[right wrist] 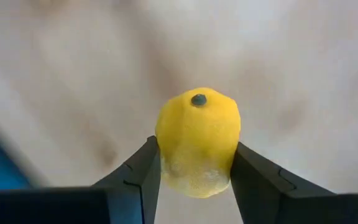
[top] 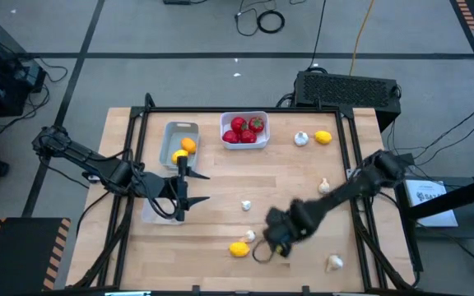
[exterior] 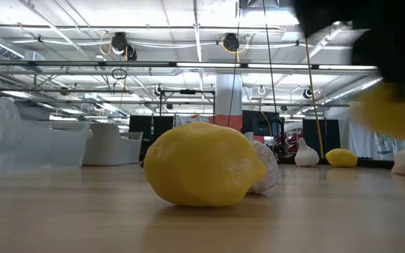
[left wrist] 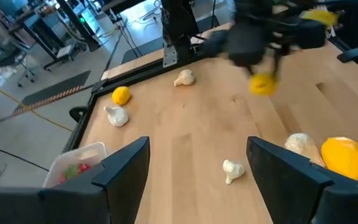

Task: Sort produce into baskets
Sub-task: Put the yellow lemon into the gray bin

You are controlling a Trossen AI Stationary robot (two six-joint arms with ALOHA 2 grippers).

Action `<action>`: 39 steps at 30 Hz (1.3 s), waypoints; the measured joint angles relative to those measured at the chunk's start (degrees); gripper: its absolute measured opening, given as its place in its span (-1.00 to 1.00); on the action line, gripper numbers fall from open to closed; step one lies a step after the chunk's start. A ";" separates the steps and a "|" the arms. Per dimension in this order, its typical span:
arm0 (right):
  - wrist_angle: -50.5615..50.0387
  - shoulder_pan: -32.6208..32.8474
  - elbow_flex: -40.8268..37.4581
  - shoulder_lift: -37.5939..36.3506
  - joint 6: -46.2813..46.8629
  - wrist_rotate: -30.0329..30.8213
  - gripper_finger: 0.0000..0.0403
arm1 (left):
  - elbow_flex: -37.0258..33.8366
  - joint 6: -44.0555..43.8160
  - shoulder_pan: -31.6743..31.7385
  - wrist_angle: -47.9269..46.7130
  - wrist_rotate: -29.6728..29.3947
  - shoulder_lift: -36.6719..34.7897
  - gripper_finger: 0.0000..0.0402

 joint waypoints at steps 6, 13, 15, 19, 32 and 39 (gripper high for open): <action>12.33 -9.57 0.07 -3.51 -19.07 19.71 -0.24 | 0.00 -4.22 -0.55 -3.43 -0.62 0.00 0.36; 39.44 -20.15 0.07 -1.38 -41.65 20.52 -0.24 | 0.00 -20.31 -1.46 -20.71 -17.45 -1.01 0.36; 46.22 -22.86 0.07 -0.08 -46.26 20.49 -0.24 | 0.00 -28.25 -1.63 -27.23 -21.14 -1.40 0.36; 59.47 -28.59 0.07 3.21 -48.68 19.61 -0.24 | -0.04 -44.17 -1.67 -39.30 -23.33 -1.42 0.36; 99.24 -39.90 4.03 23.39 -35.39 3.14 -0.24 | -4.87 -66.07 -1.67 -49.26 -23.20 -1.29 0.36; 91.31 -40.04 18.91 33.51 -34.09 0.16 -0.24 | -6.03 -67.55 -1.67 -49.26 -21.67 -1.29 0.36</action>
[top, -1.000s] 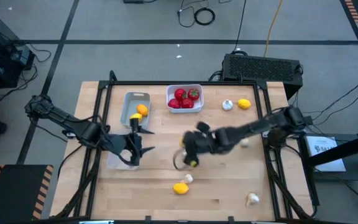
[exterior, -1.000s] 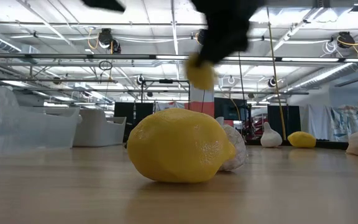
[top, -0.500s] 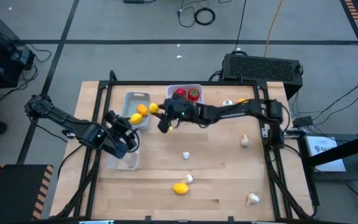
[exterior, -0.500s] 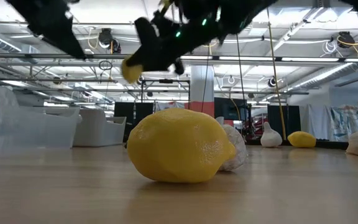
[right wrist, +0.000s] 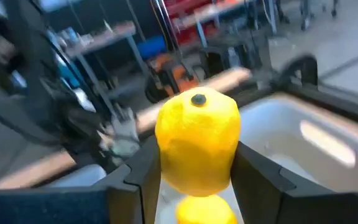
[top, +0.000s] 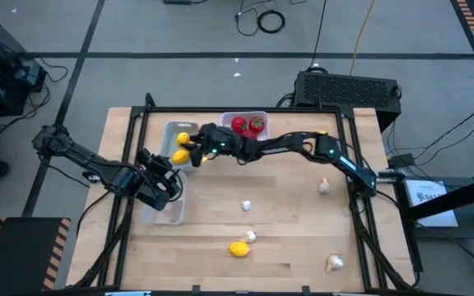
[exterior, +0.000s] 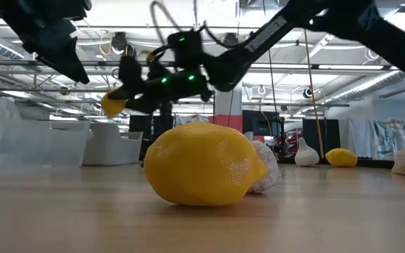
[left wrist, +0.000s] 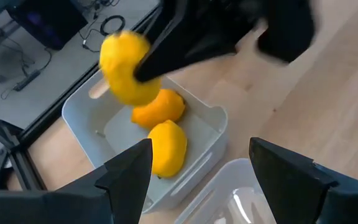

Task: Sort produce into baskets
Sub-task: Put the yellow lemon into the gray bin

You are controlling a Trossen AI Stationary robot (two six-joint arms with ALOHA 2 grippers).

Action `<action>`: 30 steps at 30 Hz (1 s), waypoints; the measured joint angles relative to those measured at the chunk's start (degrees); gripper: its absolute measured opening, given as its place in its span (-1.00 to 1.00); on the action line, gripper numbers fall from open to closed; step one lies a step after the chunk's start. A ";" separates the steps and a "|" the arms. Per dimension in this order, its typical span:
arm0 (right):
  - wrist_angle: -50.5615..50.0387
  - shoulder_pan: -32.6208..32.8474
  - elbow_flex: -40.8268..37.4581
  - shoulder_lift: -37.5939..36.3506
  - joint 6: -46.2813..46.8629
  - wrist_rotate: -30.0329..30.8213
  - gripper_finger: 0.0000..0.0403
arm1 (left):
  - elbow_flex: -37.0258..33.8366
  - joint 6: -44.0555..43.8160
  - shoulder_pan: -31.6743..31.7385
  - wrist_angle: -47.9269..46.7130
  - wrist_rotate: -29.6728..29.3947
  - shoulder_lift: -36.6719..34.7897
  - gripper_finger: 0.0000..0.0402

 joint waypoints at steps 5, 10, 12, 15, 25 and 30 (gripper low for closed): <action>-9.64 0.13 11.10 4.73 -1.92 -0.74 -0.12 | 0.00 0.02 0.00 0.33 0.01 0.00 0.36; -20.66 0.15 19.30 6.49 -2.80 -0.76 0.17 | 0.00 0.08 0.00 0.33 0.04 0.00 0.36; -23.33 -0.02 21.61 6.22 -3.68 -0.80 0.28 | 0.00 0.32 0.00 0.27 0.02 0.00 0.36; -29.40 -0.66 25.32 5.83 -4.16 -0.79 0.40 | 0.00 1.60 0.00 0.04 0.03 0.00 0.36; -62.42 -2.42 33.33 0.95 -8.07 -2.23 0.43 | 0.00 6.65 0.00 -0.30 -0.27 0.00 0.36; -78.48 -4.09 33.42 -5.65 -12.08 -1.00 0.38 | 0.00 9.19 0.17 -0.07 -2.99 -0.07 0.36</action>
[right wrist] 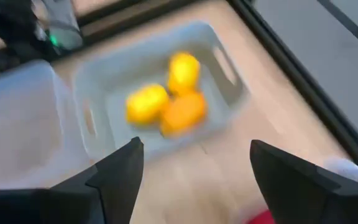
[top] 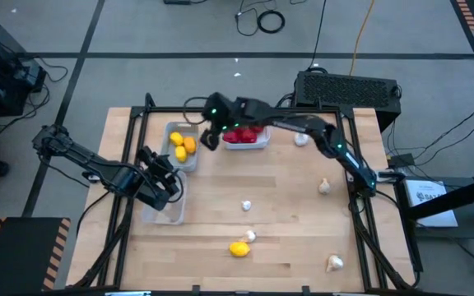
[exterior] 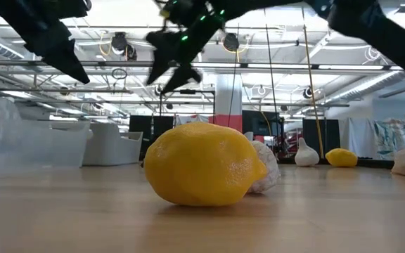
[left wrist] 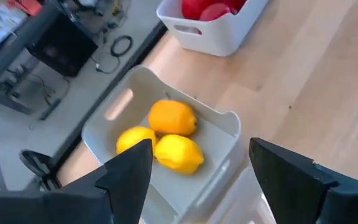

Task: Sort produce into baskets
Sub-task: Put the yellow lemon into the gray bin

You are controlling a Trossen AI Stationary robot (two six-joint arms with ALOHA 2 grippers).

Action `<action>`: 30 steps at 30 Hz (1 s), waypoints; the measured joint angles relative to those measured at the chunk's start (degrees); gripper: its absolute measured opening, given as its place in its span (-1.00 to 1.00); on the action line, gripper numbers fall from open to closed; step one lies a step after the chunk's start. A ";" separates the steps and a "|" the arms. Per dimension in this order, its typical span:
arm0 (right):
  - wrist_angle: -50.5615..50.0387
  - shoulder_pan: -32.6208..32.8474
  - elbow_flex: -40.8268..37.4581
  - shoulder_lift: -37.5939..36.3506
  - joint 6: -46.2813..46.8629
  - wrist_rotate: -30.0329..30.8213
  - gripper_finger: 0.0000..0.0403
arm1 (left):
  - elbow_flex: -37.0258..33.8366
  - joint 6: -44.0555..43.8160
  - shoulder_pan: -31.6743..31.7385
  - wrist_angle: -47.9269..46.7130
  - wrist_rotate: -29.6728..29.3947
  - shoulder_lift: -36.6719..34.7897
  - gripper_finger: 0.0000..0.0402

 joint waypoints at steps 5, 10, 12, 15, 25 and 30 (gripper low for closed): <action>-13.94 -0.82 0.00 -4.59 -1.40 11.86 0.32 | 0.06 2.08 0.06 0.99 -3.70 -0.34 0.36; -33.33 -1.92 0.00 -8.96 0.88 26.16 0.24 | 0.22 3.87 0.11 1.47 -4.36 -0.63 0.36; -42.25 -2.80 -0.09 -10.33 4.76 32.23 0.20 | 0.22 5.00 0.11 1.50 -4.39 -0.67 0.36; -40.24 -4.56 -5.41 -15.40 8.44 38.57 0.16 | 0.22 5.31 0.11 1.49 -4.39 -0.67 0.36; -27.39 -21.89 -46.07 -39.41 6.62 29.84 0.09 | 0.22 6.01 0.60 2.92 -4.08 -0.69 0.36; -13.94 -28.07 -64.15 -45.56 -4.07 23.38 0.09 | 0.22 8.43 2.17 5.76 -4.39 -0.67 0.36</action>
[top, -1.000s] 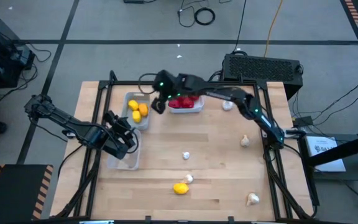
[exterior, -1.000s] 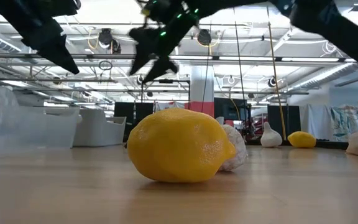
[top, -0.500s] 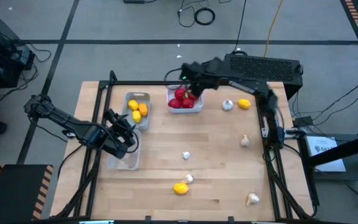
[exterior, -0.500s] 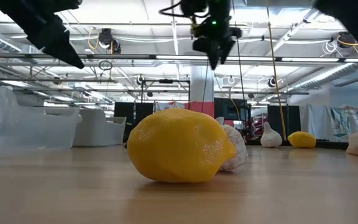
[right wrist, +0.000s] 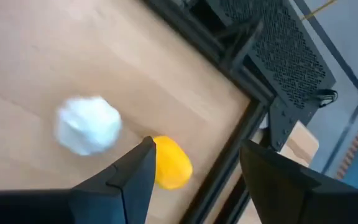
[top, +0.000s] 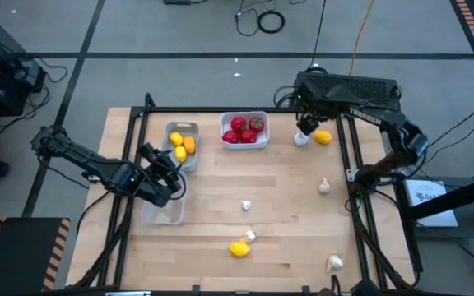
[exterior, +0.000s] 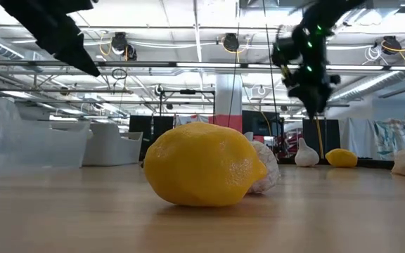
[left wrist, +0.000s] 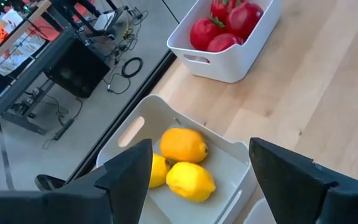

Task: Sort produce into baskets
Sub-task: Put the yellow lemon into the gray bin

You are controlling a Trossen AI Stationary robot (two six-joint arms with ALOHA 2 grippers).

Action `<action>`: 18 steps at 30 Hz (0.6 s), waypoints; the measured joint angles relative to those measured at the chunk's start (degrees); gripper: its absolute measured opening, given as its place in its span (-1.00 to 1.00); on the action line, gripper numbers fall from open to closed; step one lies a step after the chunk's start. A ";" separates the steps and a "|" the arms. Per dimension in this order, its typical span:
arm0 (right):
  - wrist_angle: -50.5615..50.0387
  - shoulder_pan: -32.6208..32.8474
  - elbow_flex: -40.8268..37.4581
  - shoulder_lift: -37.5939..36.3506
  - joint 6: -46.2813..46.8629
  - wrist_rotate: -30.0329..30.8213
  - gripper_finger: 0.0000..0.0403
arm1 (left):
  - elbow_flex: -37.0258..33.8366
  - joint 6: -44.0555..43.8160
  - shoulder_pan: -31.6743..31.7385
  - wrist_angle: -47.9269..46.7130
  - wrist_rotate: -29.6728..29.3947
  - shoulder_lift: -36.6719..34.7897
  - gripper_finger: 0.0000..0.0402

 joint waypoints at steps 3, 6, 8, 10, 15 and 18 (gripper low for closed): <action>3.23 -2.29 -5.22 -1.09 -3.81 0.11 0.15 | 0.00 2.41 1.27 2.13 -0.12 0.00 0.36; 3.49 -3.41 -8.54 -0.76 -6.33 -1.99 0.27 | 0.00 4.81 2.69 4.02 -0.18 0.00 0.36; 4.28 -4.01 -10.25 -0.85 -7.22 -4.15 0.37 | 0.00 6.15 3.63 5.54 -0.17 0.00 0.36; 4.09 -4.79 -11.88 -0.78 -7.84 -5.72 0.46 | 0.00 7.13 4.46 6.83 -0.15 0.00 0.36; 4.31 -5.56 -14.15 -0.80 -11.33 -8.19 0.62 | 0.00 10.25 5.76 9.44 0.23 0.00 0.36; 5.73 -5.59 -15.01 -0.81 -13.13 -8.39 0.63 | 0.00 12.80 6.53 11.53 0.29 0.00 0.36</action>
